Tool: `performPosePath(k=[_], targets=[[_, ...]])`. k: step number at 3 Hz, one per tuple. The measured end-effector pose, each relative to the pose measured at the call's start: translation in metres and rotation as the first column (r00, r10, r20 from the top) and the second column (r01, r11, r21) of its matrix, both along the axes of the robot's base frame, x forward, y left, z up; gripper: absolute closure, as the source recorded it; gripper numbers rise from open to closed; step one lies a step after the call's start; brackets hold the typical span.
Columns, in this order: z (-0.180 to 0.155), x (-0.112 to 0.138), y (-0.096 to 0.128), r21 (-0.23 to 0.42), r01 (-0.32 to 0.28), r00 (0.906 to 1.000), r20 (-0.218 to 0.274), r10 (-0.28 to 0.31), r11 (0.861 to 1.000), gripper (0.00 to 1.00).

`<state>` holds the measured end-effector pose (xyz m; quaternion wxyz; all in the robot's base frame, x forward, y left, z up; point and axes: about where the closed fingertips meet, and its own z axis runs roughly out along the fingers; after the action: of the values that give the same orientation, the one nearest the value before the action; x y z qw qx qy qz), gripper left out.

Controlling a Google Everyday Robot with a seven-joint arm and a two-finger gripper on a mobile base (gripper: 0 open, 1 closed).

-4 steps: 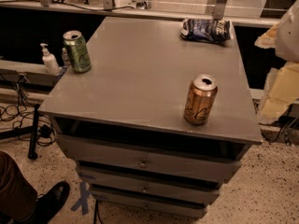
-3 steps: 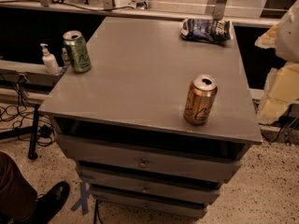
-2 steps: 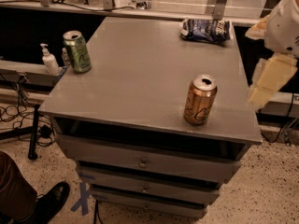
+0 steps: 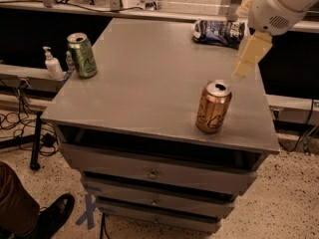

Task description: Pick blue chip bag

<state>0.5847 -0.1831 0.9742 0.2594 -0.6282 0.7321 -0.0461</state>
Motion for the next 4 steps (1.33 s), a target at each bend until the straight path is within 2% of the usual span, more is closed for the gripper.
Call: performPosePath(k=[1,2,3,4], targets=[[-0.003,0.05,0.005,0.034,0.006,0.999,0.045,-0.008,0.999,0.0],[-0.008,0.091,-0.002,0.125,0.057,0.9941,0.085,-0.068,0.991,0.0],[-0.012,0.12,-0.018,0.248,0.117,0.9799,0.129,-0.152,0.962,0.0],[-0.013,0.12,-0.017,0.247,0.117,0.9801,0.128,-0.152,0.962,0.0]])
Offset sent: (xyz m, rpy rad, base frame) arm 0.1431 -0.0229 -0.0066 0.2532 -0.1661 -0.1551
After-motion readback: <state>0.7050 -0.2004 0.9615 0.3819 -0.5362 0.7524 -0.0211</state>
